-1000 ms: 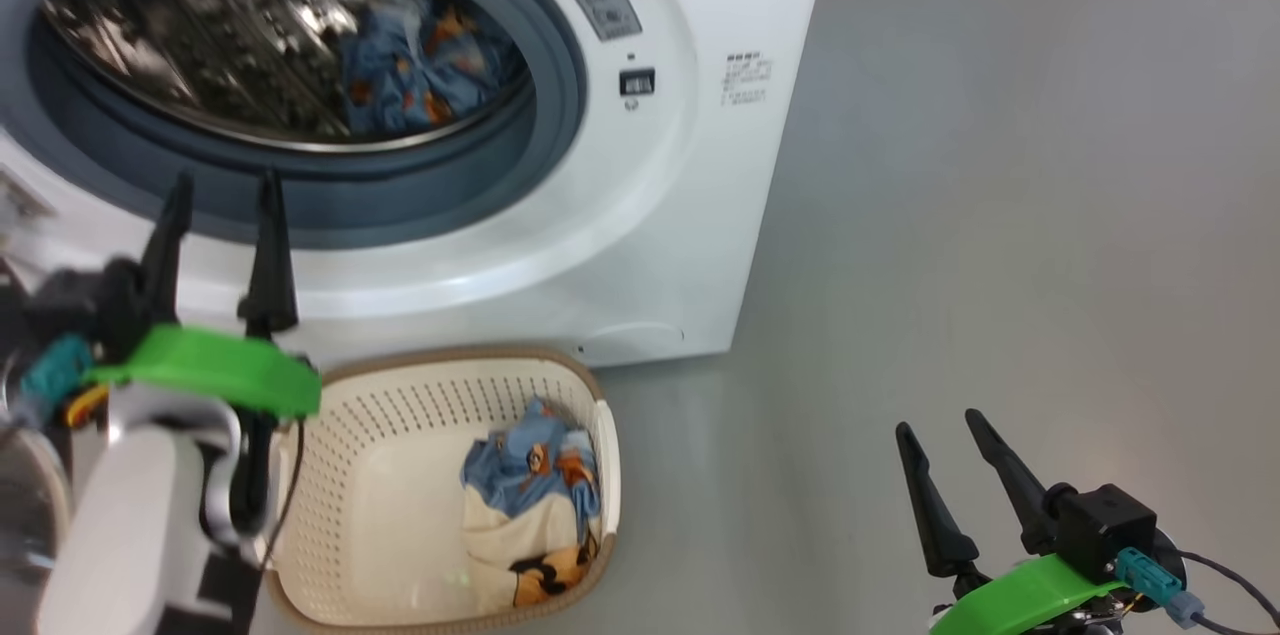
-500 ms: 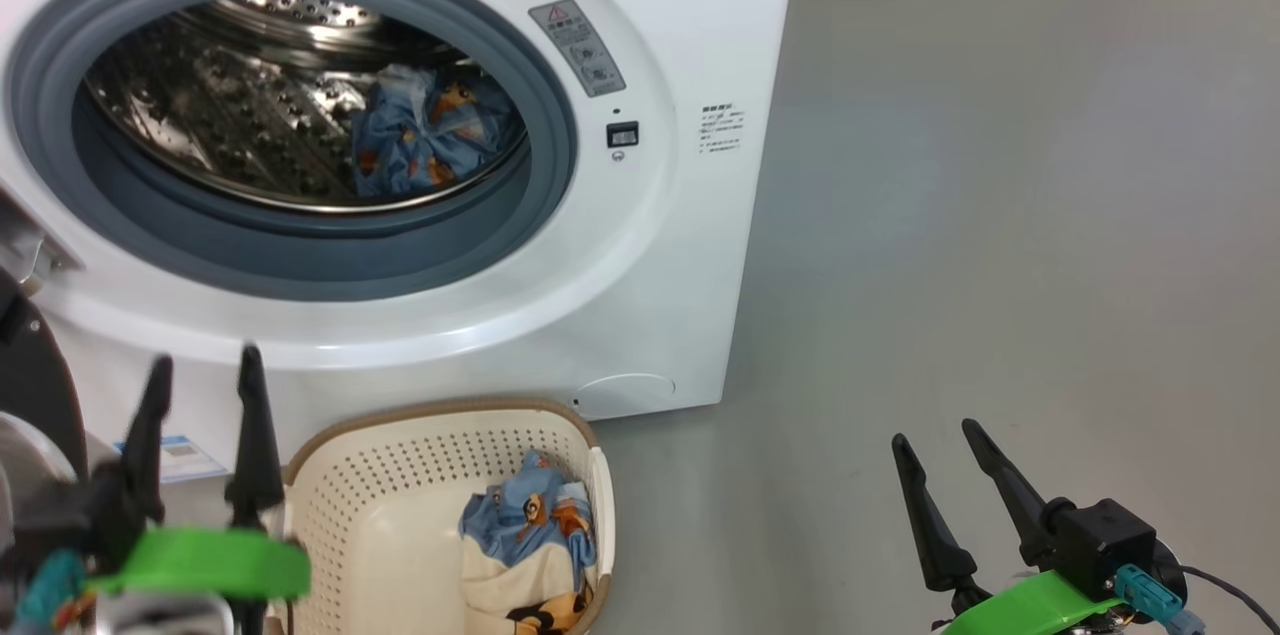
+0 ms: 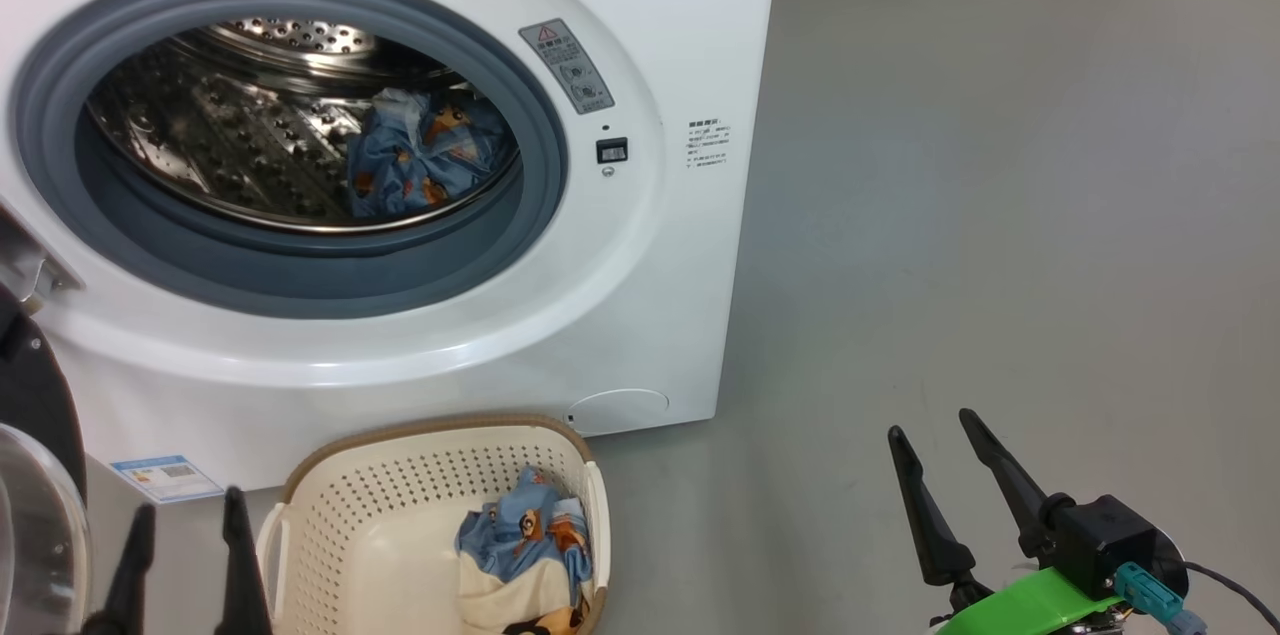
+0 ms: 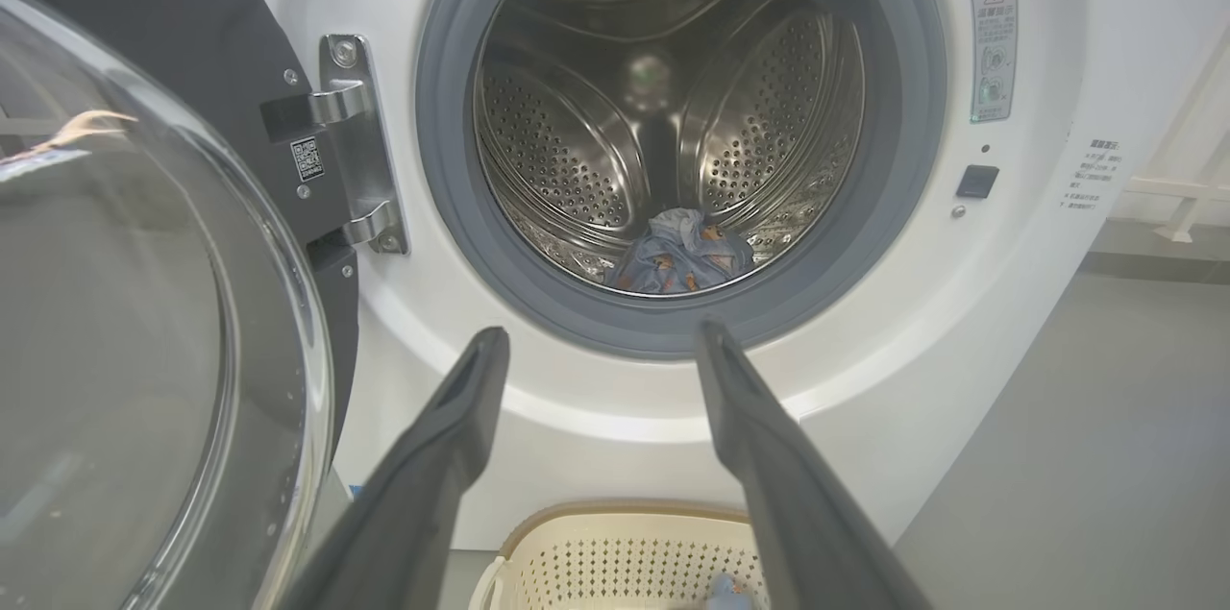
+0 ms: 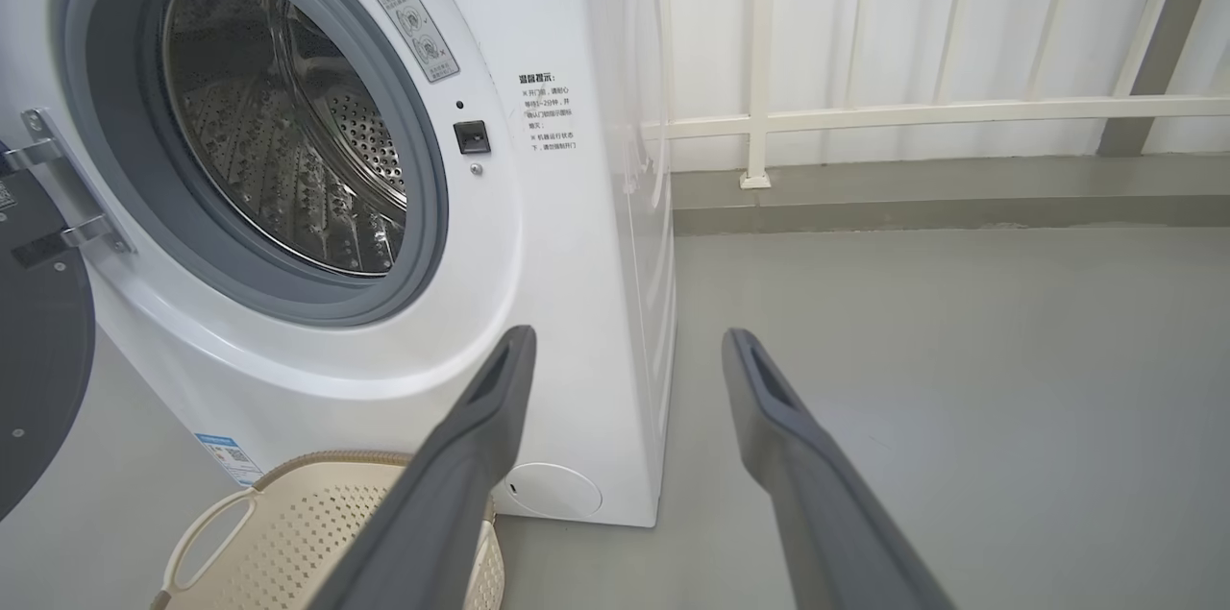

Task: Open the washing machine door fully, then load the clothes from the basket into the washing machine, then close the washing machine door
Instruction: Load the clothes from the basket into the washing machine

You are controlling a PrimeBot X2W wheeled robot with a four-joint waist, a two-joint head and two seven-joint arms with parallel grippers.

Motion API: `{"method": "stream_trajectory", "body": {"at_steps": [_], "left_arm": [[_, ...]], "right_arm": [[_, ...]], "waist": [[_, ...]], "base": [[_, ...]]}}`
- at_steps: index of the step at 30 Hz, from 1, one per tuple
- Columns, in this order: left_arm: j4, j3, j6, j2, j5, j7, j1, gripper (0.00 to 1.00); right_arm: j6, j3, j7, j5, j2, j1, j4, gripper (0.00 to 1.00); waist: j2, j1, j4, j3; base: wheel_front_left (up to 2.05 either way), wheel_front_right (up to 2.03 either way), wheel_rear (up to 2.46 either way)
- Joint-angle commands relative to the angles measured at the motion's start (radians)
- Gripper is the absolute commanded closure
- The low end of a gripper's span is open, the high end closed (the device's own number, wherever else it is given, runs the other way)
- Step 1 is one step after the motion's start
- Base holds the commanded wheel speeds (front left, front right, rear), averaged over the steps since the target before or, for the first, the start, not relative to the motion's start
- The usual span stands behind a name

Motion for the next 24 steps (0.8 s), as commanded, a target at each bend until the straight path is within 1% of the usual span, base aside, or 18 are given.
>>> {"method": "stream_trajectory", "body": {"at_steps": [1, 6, 14, 24], "left_arm": [[-0.031, 0.040, 0.005, 0.010, 0.016, -0.006, -0.014, 0.00], [-0.033, 0.046, 0.007, -0.014, 0.030, -0.006, 0.015, 0.00], [-0.018, 0.061, -0.008, -0.043, 0.053, -0.006, 0.044, 0.00], [-0.002, 0.079, -0.029, -0.064, 0.077, -0.006, 0.051, 0.00]], "right_arm": [[0.002, 0.024, -0.005, -0.016, -0.001, 0.002, -0.029, 0.00], [0.002, 0.024, -0.005, -0.023, -0.001, 0.000, -0.033, 0.00], [0.002, 0.000, -0.005, -0.024, -0.001, 0.000, -0.046, 0.00], [0.002, 0.003, -0.005, -0.030, -0.001, -0.007, -0.049, 0.00]], "waist": [[0.0000, 0.0000, 0.000, 0.001], [0.0000, 0.0000, -0.003, -0.002], [0.0000, 0.0000, -0.014, -0.009], [0.0000, 0.0000, -0.016, -0.004]], "base": [[0.00, 0.00, 0.00], [0.00, 0.00, 0.00], [0.00, 0.00, 0.00], [0.00, 0.00, 0.00]]}}
